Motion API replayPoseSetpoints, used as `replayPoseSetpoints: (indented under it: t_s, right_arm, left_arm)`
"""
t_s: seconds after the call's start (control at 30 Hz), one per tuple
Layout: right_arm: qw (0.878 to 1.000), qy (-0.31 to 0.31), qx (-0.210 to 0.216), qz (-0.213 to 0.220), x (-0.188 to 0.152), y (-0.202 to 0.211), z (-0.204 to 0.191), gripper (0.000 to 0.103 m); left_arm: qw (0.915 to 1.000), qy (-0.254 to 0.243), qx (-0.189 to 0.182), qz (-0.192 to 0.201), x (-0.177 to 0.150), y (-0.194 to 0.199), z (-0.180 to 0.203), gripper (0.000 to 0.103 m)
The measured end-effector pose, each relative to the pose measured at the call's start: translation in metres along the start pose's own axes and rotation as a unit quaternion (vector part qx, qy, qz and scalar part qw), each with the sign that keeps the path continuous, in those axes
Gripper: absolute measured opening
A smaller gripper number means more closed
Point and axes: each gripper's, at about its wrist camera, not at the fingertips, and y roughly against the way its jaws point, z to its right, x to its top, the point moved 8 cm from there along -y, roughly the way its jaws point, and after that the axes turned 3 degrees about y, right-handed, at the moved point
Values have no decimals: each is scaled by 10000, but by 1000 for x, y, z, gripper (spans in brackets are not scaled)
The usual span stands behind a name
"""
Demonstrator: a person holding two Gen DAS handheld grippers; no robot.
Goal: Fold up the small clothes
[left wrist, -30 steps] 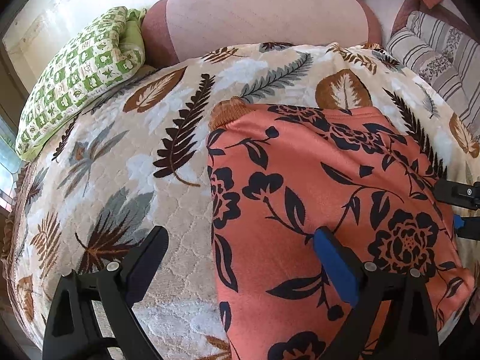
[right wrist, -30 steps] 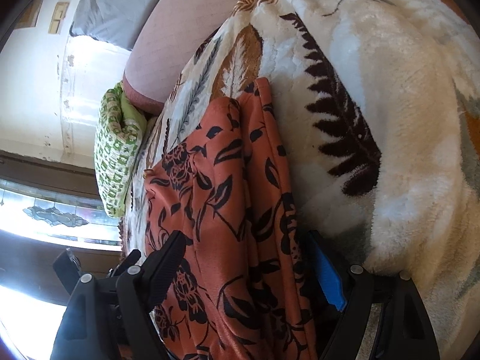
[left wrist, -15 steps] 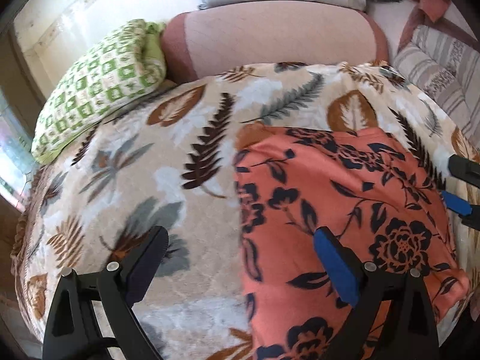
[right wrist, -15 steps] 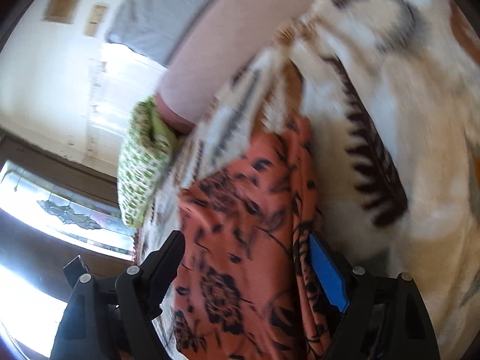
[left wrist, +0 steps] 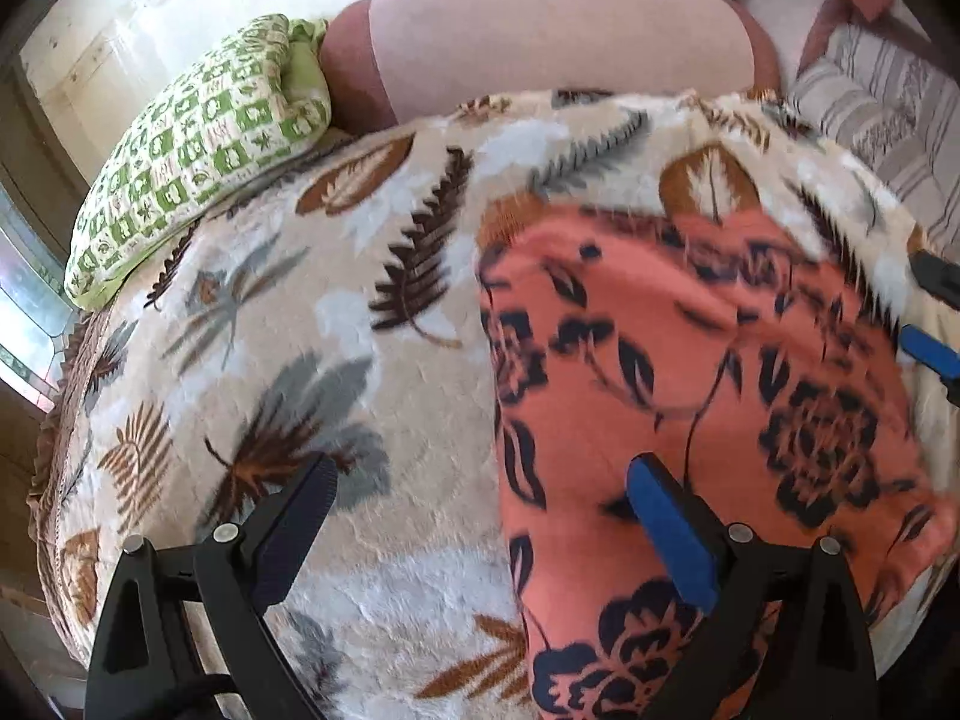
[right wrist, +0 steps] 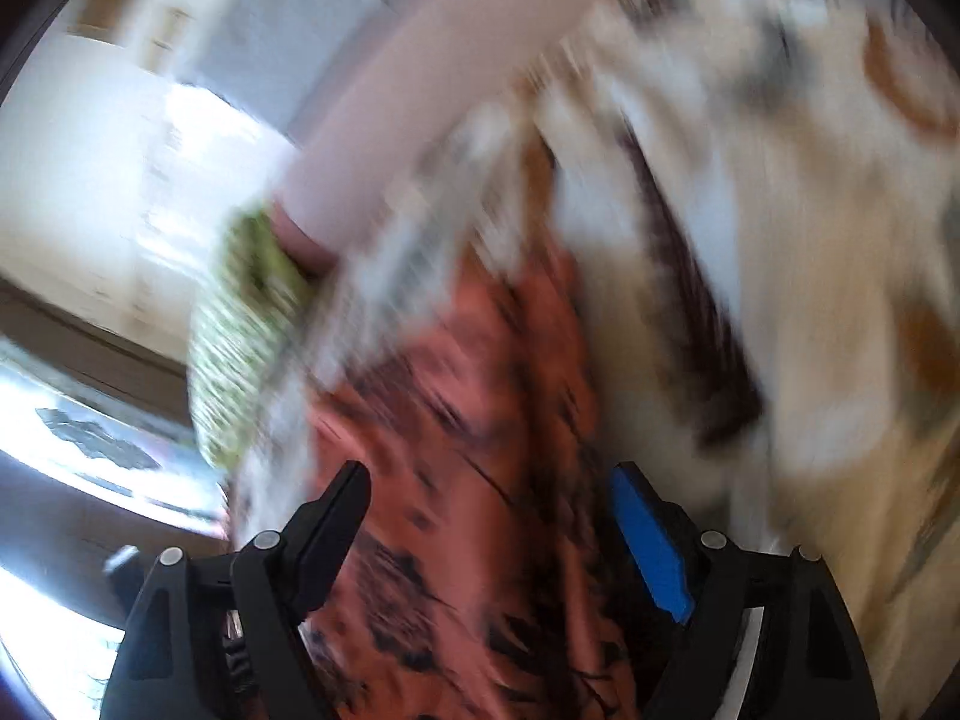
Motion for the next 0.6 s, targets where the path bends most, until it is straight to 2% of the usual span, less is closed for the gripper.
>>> replayPoseSetpoints:
  t_s: [0.07,0.13,0.2,0.3,0.37,0.4,0.5,0.6]
  right_arm:
    - [9987,182,331,331,10,12,-16,80]
    - [9974,321,568,310,11,11,-29,72]
    - [9962,511,702,-17,3,-1,-41,63]
    - [9946,750,437,-565,-14,-30,-47,62]
    - [9926,519,40,-1093,-27,-56,-25,56]
    - [9929,337,72,-1138,-27,-59,-17,53]
    - [9912,-323,604,-1133,-20,-55,-6,53]
    - [9898,-485,819,-1063,-19,-52,-3,54]
  left_arm:
    - [9999,-30,123,54,16,-1,-2,98]
    - [9994,-158,281,110,28,-5,3,98]
    - [9988,-270,393,47,34,-15,9,98]
    - [9984,-312,385,-289,28,-42,19,98]
    - [9987,-180,336,-328,21,-53,20,98]
    - [9992,-69,293,-275,19,-53,19,98]
    - [9989,135,178,-405,14,-47,15,98]
    - [9994,13,153,-319,8,-24,13,98]
